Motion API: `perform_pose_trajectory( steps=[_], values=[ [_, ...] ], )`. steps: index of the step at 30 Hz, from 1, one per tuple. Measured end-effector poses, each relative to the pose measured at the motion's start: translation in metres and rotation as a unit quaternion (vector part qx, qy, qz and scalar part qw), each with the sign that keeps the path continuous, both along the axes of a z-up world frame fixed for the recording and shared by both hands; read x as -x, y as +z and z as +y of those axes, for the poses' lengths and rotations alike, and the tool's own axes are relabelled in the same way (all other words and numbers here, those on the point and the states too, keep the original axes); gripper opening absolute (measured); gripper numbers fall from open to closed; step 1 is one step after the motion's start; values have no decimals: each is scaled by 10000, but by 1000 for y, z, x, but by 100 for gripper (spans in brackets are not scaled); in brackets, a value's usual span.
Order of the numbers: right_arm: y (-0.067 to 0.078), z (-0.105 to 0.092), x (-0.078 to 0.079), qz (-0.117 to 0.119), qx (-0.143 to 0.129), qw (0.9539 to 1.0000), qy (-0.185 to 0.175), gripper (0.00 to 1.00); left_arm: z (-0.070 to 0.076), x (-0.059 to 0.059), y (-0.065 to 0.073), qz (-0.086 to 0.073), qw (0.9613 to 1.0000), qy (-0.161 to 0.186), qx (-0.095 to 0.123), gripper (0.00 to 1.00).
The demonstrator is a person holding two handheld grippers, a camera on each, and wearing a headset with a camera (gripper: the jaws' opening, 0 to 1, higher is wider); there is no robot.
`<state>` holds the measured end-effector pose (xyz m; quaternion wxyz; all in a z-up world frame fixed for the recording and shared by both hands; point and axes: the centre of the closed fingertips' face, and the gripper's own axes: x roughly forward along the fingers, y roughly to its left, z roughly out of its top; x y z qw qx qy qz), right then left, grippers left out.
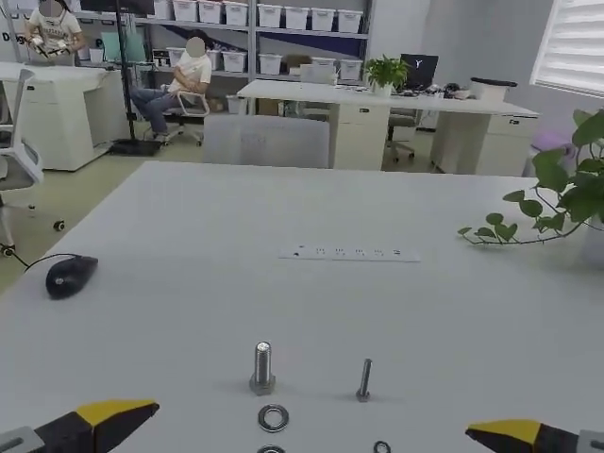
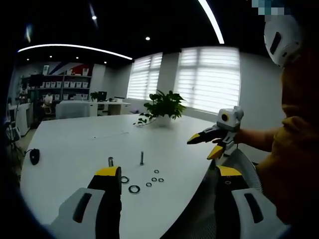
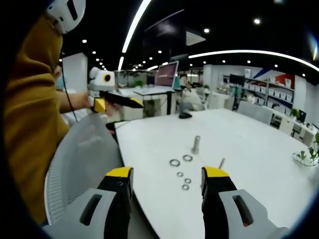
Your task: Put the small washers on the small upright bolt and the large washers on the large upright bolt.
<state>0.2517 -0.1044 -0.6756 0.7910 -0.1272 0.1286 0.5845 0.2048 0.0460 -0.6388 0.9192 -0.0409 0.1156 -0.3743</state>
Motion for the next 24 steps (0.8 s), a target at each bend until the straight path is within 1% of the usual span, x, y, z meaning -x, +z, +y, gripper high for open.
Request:
perform_pose_trajectory(
  steps=[4, 6, 15, 20, 21, 23, 24],
  values=[
    [-4, 5, 2, 50, 107, 9998, 151, 56, 0, -1, -1, 12, 10000, 6, 3, 76],
    [-9, 6, 1, 72, 214, 9995, 235, 56, 0, -3, -1, -4, 10000, 16, 32, 76],
    [-15, 9, -8, 102, 394, 9984, 398, 56, -2, -6, -1, -14, 10000, -26, 59, 76],
    [-26, 10, -21, 111, 675, 9967, 446, 55, -3, -10, -2, -1, 10000, -62, 42, 76],
    [-30, 9, -25, 136, 786, 9958, 458, 54, -3, -11, -2, 7, 10000, -70, 41, 76],
    [-38, 9, -30, 295, 976, 9939, 429, 53, -4, -12, -3, 10, 10000, -80, 32, 76],
    [-41, 10, -32, 288, 1045, 9930, 472, 53, -4, -13, -3, 18, 10000, -84, 36, 76]
  ],
)
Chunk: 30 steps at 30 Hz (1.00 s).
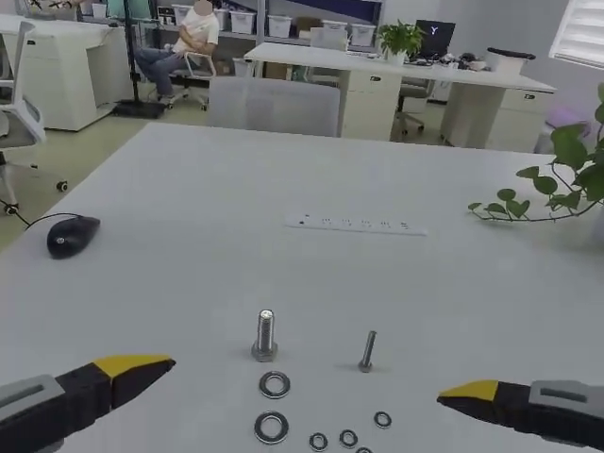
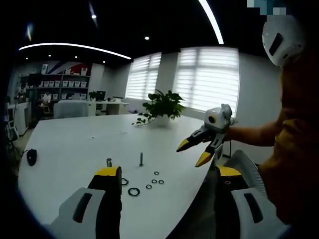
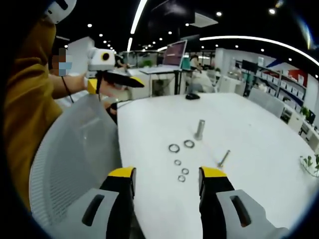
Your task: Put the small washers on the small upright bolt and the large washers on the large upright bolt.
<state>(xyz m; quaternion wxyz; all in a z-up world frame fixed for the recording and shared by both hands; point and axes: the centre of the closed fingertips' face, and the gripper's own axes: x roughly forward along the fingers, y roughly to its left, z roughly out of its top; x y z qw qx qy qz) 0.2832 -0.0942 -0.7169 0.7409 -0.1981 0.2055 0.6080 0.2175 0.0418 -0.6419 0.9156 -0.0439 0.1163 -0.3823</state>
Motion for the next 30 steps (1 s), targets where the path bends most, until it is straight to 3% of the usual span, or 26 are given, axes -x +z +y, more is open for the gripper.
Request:
perform_pose_trajectory(
  steps=[6, 13, 23, 27, 30],
  values=[
    [-20, 4, -4, 95, 511, 9983, 250, 50, -1, -2, -1, 12, 10000, 8, 28, 76],
    [-41, 8, -12, 172, 1207, 9907, 599, 47, 1, -1, -3, 67, 10000, 17, 5, 76],
    [-65, 22, -17, 261, 2073, 9719, 1085, 43, 4, -4, -3, 56, 9999, 83, 51, 76],
    [-79, 20, -20, 273, 2623, 9554, 1329, 41, 5, -4, -3, 59, 9999, 91, 50, 75],
    [-84, 27, -22, 314, 2716, 9518, 1393, 40, 5, -5, -4, 76, 9999, 97, 54, 75]
  ],
)
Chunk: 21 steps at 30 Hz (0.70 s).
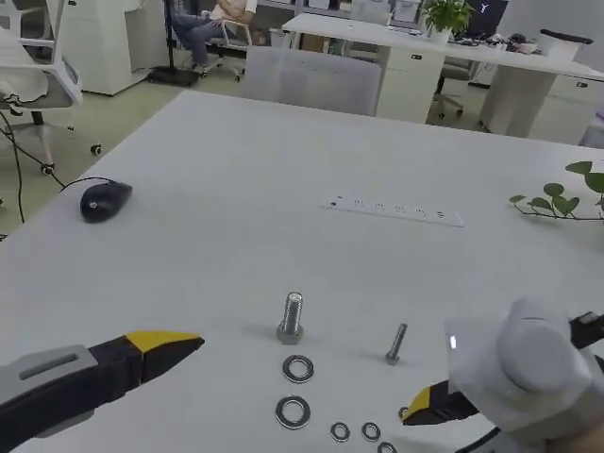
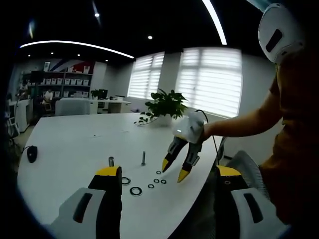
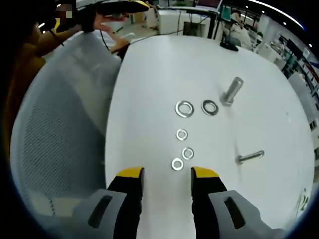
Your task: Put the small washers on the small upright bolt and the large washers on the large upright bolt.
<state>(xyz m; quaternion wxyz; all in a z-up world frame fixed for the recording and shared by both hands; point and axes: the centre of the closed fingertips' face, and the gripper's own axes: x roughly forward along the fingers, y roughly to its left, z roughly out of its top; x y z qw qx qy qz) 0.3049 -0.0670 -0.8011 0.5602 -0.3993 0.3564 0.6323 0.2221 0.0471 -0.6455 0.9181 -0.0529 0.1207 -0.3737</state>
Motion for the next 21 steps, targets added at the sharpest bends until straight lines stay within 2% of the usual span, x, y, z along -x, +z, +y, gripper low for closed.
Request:
perform_pose_trajectory(
  steps=[3, 7, 10, 14, 20, 21],
  values=[
    [-8, 0, -3, -62, 314, 9993, 178, 38, 1, 0, 1, -29, 10000, 13, 26, 75],
    [-16, 0, -4, 55, 482, 9987, 173, 37, 2, 0, 0, -9, 10000, 29, 8, 75],
    [-21, -1, -6, 9, 617, 9978, 239, 35, 3, -1, 1, -35, 10000, 48, 41, 75],
    [-24, -1, -7, 85, 653, 9976, 234, 33, 5, -2, 3, -78, 9999, 96, 85, 75],
    [-25, 1, -14, -149, 746, 9964, 383, 25, 6, -4, 5, -96, 9998, 122, 107, 75],
    [-25, 2, -14, -128, 744, 9964, 378, 24, 6, -4, 5, -100, 9998, 122, 110, 75]
  ],
)
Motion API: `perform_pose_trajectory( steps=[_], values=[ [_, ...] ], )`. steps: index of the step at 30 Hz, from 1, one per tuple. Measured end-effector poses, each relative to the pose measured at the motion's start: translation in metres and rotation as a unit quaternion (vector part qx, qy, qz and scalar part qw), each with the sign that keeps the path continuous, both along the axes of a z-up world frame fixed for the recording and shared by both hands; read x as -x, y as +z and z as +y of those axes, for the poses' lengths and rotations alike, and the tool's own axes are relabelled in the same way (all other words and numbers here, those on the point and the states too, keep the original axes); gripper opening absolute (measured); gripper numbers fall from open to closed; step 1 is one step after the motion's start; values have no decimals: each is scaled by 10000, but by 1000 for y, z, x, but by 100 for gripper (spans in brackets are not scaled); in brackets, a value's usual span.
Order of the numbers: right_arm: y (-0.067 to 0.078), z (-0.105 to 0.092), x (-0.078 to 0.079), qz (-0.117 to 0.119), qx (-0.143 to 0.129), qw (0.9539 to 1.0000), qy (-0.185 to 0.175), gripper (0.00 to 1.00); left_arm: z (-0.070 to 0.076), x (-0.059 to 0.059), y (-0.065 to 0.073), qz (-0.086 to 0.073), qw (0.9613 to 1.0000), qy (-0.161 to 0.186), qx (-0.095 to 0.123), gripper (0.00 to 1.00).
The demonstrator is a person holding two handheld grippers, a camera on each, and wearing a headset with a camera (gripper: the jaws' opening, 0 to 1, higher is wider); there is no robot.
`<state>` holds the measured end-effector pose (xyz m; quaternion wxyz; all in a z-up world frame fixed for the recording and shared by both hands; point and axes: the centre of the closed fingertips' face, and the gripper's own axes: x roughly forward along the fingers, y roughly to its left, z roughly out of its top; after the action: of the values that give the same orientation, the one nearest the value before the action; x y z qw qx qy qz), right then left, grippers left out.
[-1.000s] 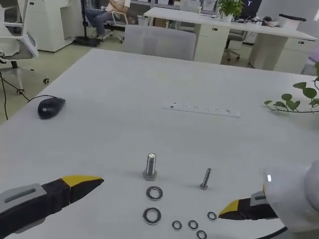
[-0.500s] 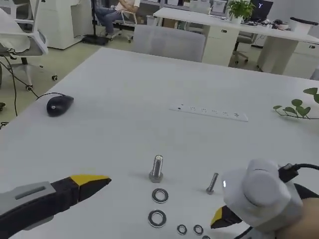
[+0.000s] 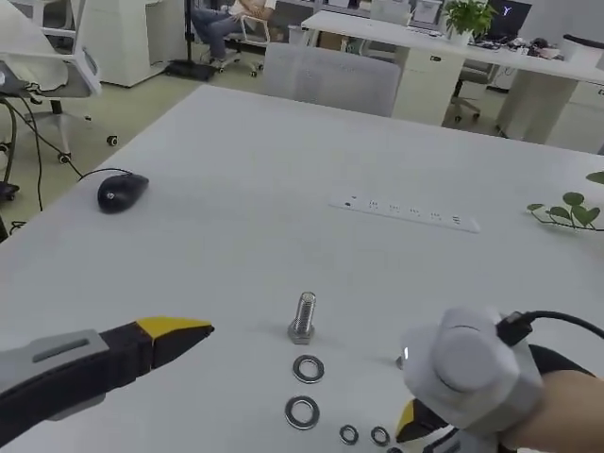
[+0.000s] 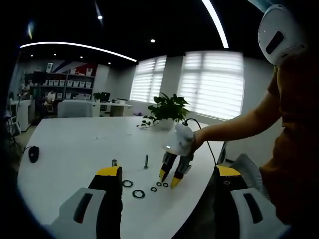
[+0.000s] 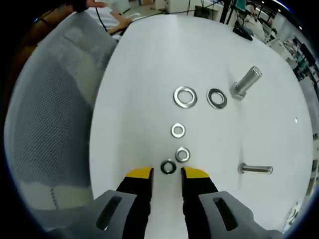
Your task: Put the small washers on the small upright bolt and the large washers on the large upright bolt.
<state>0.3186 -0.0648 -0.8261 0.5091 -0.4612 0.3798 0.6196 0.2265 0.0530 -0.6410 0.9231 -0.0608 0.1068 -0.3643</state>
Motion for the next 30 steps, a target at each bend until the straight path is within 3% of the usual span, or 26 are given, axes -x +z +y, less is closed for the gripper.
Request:
perform_pose_trajectory(
  steps=[24, 30],
  values=[
    [0, 3, -1, -154, -6, 9999, 55, 13, 3, 2, -2, 1, 10000, 25, -6, 74],
    [1, 3, -3, -86, -65, 9999, -35, 12, 0, 3, 0, -27, 10000, 2, -9, 74]
  ],
)
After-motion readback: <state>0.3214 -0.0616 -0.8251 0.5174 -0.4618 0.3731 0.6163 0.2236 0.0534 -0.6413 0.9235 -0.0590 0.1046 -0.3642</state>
